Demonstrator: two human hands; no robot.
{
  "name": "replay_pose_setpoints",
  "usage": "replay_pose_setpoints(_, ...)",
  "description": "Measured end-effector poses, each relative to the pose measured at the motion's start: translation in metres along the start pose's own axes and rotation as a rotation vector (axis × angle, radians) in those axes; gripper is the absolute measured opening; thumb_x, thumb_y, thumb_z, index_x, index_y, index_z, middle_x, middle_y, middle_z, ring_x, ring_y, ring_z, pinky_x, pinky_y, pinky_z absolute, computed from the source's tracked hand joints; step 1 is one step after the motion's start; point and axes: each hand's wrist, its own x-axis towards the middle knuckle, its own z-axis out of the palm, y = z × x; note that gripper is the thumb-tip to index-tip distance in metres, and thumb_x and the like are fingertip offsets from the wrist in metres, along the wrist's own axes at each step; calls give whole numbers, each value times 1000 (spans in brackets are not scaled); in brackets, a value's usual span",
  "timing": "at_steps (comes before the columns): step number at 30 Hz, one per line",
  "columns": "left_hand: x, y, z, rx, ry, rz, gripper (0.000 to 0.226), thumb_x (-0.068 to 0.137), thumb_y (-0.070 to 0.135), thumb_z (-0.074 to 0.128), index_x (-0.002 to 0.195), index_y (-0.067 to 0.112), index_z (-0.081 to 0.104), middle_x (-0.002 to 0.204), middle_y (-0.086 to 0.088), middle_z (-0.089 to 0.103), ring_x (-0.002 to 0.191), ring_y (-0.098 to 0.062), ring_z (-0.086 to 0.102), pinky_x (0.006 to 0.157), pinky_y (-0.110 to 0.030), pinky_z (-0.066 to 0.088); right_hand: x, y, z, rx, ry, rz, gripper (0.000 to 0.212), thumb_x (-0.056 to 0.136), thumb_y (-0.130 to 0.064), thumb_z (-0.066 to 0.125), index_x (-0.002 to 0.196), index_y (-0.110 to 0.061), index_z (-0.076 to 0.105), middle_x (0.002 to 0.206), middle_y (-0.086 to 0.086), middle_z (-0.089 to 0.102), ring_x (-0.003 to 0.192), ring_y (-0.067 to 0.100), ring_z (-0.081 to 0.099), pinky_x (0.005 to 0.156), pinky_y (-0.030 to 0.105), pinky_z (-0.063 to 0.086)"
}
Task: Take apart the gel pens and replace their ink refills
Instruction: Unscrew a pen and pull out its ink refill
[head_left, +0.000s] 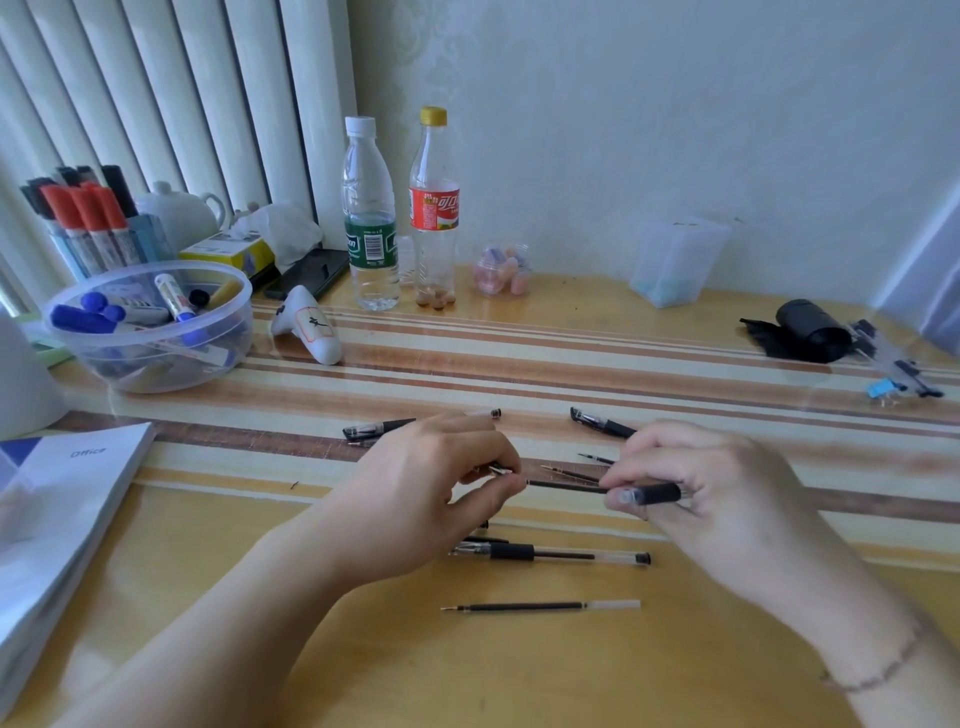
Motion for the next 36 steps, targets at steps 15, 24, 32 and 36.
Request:
replay_pose_setpoints(15, 0, -11, 0, 141, 73, -107, 34, 92, 55, 41, 89, 31, 65, 78, 12, 60, 74, -9, 55, 61, -35, 49, 2, 32, -6, -190, -124, 300, 7, 81, -50, 66, 83, -44, 68, 86, -33, 61, 78, -4, 57, 65, 27, 51)
replay_pose_setpoints(24, 1, -4, 4, 147, 112, -64, 34, 90, 55, 42, 88, 32, 67, 76, 14, 58, 73, -7, 51, 59, -26, 43, 5, 35, 1, -315, -166, 328, 9, 85, -43, 65, 77, -39, 67, 86, -25, 61, 69, -1, 56, 57, 27, 51)
replay_pose_setpoints(32, 3, 3, 17, 252, 169, 21, 22, 89, 44, 55, 87, 29, 71, 70, 12, 58, 68, -15, 50, 59, -26, 41, 1, -5, 4, -273, -62, 74, 17, 76, -22, 72, 78, -38, 65, 87, -29, 60, 67, 7, 59, 53, 27, 49)
replay_pose_setpoints(36, 2, -1, 15, 311, 77, 72, 16, 88, 40, 59, 81, 26, 66, 71, 13, 57, 68, -14, 49, 60, -25, 39, 0, -8, 8, -194, -43, 64, 16, 78, -26, 73, 77, -38, 63, 88, -28, 60, 67, 6, 59, 55, 27, 49)
